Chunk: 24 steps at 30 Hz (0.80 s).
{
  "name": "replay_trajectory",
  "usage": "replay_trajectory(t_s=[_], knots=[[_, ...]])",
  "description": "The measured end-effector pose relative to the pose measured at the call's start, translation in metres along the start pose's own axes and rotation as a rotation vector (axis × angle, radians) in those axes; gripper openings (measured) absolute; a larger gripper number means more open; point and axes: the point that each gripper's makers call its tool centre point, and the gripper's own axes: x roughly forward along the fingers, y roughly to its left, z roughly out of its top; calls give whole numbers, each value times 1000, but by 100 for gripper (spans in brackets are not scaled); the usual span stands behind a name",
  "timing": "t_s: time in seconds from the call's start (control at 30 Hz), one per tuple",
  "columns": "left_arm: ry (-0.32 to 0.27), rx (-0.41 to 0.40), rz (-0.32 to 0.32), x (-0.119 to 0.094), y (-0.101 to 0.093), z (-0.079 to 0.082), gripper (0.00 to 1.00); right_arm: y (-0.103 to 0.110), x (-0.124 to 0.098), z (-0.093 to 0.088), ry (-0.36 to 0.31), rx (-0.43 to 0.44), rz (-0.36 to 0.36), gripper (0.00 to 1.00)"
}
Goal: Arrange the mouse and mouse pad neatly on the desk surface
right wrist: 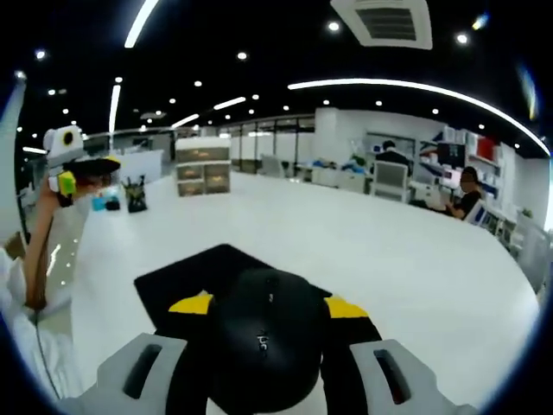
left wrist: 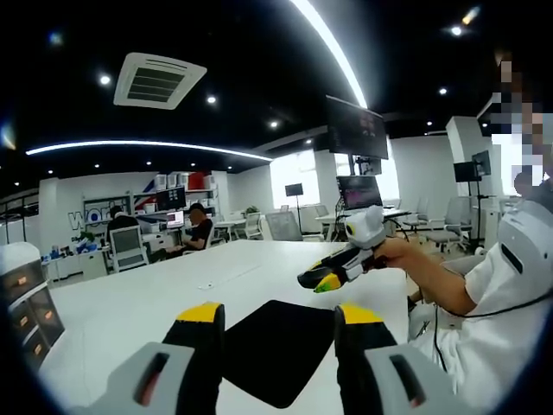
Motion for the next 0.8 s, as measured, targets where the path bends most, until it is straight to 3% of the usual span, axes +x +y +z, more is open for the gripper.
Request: replay_trajectory(t_s=[0.47,0.8], knots=[[2,1,3,0,1,0,51,25,39,13,25,-47,78,45],[0,-1,2,1,-1,-1,51,35,67,-8,80,-48,98,45]])
